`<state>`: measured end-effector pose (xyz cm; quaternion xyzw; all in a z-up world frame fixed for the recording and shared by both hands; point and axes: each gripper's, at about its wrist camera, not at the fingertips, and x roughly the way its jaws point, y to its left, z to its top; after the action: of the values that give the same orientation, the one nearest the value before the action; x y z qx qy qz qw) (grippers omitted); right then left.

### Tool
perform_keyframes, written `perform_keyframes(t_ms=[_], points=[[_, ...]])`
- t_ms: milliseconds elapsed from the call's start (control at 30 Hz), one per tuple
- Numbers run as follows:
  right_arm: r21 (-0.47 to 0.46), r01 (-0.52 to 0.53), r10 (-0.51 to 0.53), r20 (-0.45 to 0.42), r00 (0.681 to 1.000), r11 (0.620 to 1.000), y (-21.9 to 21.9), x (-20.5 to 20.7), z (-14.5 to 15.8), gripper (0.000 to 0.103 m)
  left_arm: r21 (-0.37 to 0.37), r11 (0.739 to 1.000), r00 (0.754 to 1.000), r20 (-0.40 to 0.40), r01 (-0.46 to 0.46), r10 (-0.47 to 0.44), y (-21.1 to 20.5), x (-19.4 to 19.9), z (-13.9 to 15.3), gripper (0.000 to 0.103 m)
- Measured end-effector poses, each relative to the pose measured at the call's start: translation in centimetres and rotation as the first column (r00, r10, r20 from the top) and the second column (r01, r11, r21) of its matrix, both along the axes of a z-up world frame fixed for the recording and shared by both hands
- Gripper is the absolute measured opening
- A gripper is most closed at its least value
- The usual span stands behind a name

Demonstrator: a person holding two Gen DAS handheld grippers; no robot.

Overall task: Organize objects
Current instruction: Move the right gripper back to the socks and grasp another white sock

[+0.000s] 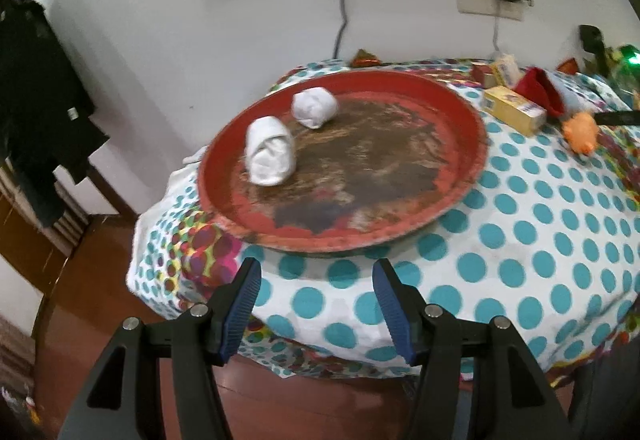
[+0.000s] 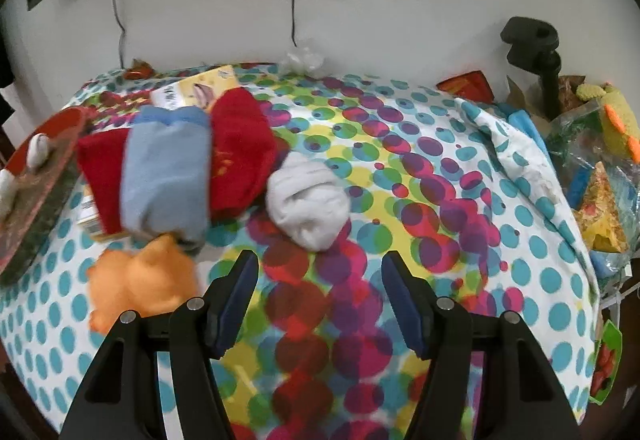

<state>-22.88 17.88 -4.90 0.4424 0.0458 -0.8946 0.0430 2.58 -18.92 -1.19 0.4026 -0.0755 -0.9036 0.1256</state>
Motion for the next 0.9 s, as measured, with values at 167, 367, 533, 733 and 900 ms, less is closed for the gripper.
perform_keyframes(t_ms=[167, 367, 533, 733, 900], points=[[-0.007, 0.013, -0.013, 0.011, 1.0, 1.0, -0.3, -2.4, -1.0, 0.062, 0.132, 0.989, 0.998, 0.016, 0.065, -0.068, 0.5, 0.0, -0.3, 0.06], [-0.022, -0.009, 0.009, 0.009, 1.0, 1.0, -1.2, -4.2, -1.6, 0.061, 0.15, 0.983, 0.993, 0.042, 0.107, -0.114, 2.2, -0.2, -1.0, 0.06], [-0.013, -0.048, 0.048, -0.006, 0.999, 0.999, -2.3, -4.8, -2.0, 0.044, 0.186, 0.968, 0.982, 0.057, 0.166, -0.179, 3.7, -0.2, -1.3, 0.06], [-0.053, -0.029, 0.028, -0.023, 0.999, 0.998, -1.6, -4.5, -1.8, 0.036, 0.203, 0.943, 0.957, 0.062, 0.265, -0.283, 6.8, -1.0, -0.7, 0.06], [-0.07, 0.041, -0.043, -0.016, 0.999, 0.997, 0.4, -3.0, -1.9, 0.036, 0.213, 0.91, 0.924, 0.067, 0.357, -0.378, 10.0, -3.6, 0.2, 0.06]])
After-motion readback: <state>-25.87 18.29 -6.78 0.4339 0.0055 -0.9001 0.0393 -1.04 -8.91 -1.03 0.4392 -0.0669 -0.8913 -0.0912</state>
